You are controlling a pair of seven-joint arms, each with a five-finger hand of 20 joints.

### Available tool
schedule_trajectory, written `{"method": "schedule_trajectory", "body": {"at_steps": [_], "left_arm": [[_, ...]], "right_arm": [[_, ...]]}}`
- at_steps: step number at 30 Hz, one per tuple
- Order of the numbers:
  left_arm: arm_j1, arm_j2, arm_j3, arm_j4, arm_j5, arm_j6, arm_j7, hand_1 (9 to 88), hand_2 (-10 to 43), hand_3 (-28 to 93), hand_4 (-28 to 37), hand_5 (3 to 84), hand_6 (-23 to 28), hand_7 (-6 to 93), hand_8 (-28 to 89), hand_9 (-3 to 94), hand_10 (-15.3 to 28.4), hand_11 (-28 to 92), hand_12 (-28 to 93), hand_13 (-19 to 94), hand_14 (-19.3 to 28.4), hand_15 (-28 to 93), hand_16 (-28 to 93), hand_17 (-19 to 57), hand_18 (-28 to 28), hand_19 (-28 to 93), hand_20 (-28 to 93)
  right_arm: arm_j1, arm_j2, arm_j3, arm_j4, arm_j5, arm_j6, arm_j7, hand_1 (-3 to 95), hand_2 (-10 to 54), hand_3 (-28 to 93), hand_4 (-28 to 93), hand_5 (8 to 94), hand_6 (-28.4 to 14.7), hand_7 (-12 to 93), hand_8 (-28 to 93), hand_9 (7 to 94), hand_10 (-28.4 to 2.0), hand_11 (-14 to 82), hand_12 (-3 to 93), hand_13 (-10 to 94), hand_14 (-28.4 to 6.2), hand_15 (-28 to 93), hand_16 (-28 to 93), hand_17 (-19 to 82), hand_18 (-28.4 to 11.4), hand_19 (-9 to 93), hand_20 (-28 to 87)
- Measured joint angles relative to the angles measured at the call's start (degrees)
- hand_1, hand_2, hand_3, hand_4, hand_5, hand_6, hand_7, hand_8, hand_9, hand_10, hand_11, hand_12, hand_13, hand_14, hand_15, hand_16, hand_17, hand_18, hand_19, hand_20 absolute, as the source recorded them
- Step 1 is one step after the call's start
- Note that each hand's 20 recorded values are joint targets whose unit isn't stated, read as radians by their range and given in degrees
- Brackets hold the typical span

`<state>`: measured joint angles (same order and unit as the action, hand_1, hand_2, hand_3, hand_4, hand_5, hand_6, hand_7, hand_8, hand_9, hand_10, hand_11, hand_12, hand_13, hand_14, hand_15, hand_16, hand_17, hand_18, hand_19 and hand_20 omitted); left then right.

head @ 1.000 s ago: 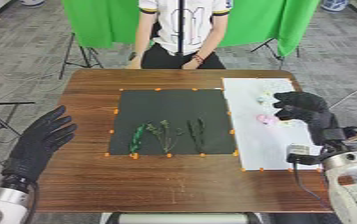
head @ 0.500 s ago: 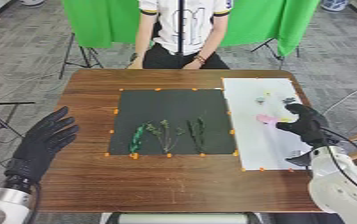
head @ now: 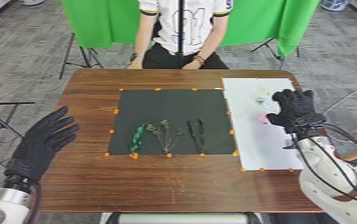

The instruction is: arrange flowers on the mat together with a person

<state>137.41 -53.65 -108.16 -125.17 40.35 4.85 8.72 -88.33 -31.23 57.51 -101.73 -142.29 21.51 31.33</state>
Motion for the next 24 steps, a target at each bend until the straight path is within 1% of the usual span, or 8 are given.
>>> {"method": "schedule_trajectory", "body": {"at_steps": [2,4,7,13,16,19,22,24], "left_arm": [[0.0,0.0,-0.01,0.0,0.0,0.0,0.02,26.5,-0.8,70,-17.3,27.8,2.0,20.1,-10,24.6,11.3,21,19,21,14.2,31,2,-8.5,21.2,46,9],[0.0,0.03,-0.02,0.0,0.0,0.01,0.05,26.5,-0.8,70,-17.3,27.8,2.0,20.2,-10,24.6,11.3,21,19,21,14.2,31,2,-8.5,21.2,46,9],[0.0,0.13,-0.02,0.0,-0.01,0.01,0.07,26.5,-0.8,70,-17.3,27.8,2.0,20.1,-10,24.6,11.3,21,19,21,14.2,31,2,-8.5,21.2,46,9],[0.0,0.18,-0.02,0.0,-0.04,0.04,0.16,26.5,-0.9,70,-17.2,27.8,2.0,20.1,-10,24.6,11.3,21,19,21,14.2,31,2,-8.5,21.2,46,9],[0.0,0.2,-0.02,0.0,-0.04,0.04,0.16,26.6,-0.8,70,-17.3,27.8,2.1,20.1,-10,24.6,11.3,21,19,21,14.2,31,2,-8.5,21.2,46,9],[0.0,0.21,-0.07,0.0,-0.04,0.04,0.19,26.4,-0.9,70,-17.2,27.8,2.0,20.0,-9,24.6,11.2,21,19,21,14.2,31,2,-8.5,21.2,46,9],[0.0,0.23,-0.21,0.0,-0.04,0.04,0.2,26.4,-0.9,70,-17.3,27.8,2.0,20.1,-9,24.6,11.2,21,19,21,14.2,31,2,-8.6,21.2,46,9],[0.0,0.25,-0.32,0.0,-0.04,0.04,0.2,26.4,-0.8,70,-17.4,27.8,2.0,20.0,-9,24.6,11.2,21,19,21,14.2,31,2,-8.6,21.2,46,9]], "right_arm": [[0.1,0.1,0.1,-0.1,1.5,-2.5,-0.3,27.4,-9.5,85,-28,45.9,1.2,43,-20,36.8,-9.6,34.7,26.3,39,-8.8,73,21,16,-16.6,66,40],[0.1,0.2,0.2,-0.2,3.3,-5.1,-0.8,27.8,-9.5,85,-28,46.5,1.4,43,-19,45.5,-10.0,44.7,30.4,40,-8.7,72,22,16,-16.5,66,40],[0.3,0.4,0.0,-0.1,4.4,-7.2,-1.2,28.2,-9.5,84,-28,47.2,1.5,43,-19,47.3,-10.0,47.0,31.0,40,-8.6,73,22,16,-16.5,66,40],[1.2,0.5,-1.6,0.8,4.8,-7.6,-2.2,31.5,-9.5,84,-28,48.2,2.6,49,-20,50.7,-9.2,52.1,32.0,45,-7.9,75,25,18,-15.9,67,41],[3.1,0.6,-4.8,2.2,4.6,-5.2,-2.2,34.4,-9.5,83,-28,51.1,3.6,52,-16,54.7,-8.5,54.5,33.0,49,-7.2,76,27,19,-15.4,67,41],[5.3,0.6,-8.4,4.0,4.0,-1.3,-2.0,38.0,-9.5,78,-28,52.1,4.1,53,-1,58.6,-7.0,49.7,41.4,51,-6.8,76,29,20,-15.4,67,42],[6.5,0.4,-9.7,4.6,3.6,-0.9,-2.0,45.6,-9.5,76,-28,59.8,4.9,56,0,70.0,-4.9,39.7,53.2,58,-6.1,76,32,23,-15.4,68,42],[7.4,0.3,-10.6,5.1,3.2,-0.7,-2.0,47.9,-9.5,76,-28,64.8,5.0,55,1,73.1,-4.4,38.4,55.0,61,-5.9,76,33,24,-15.3,69,42]]}}
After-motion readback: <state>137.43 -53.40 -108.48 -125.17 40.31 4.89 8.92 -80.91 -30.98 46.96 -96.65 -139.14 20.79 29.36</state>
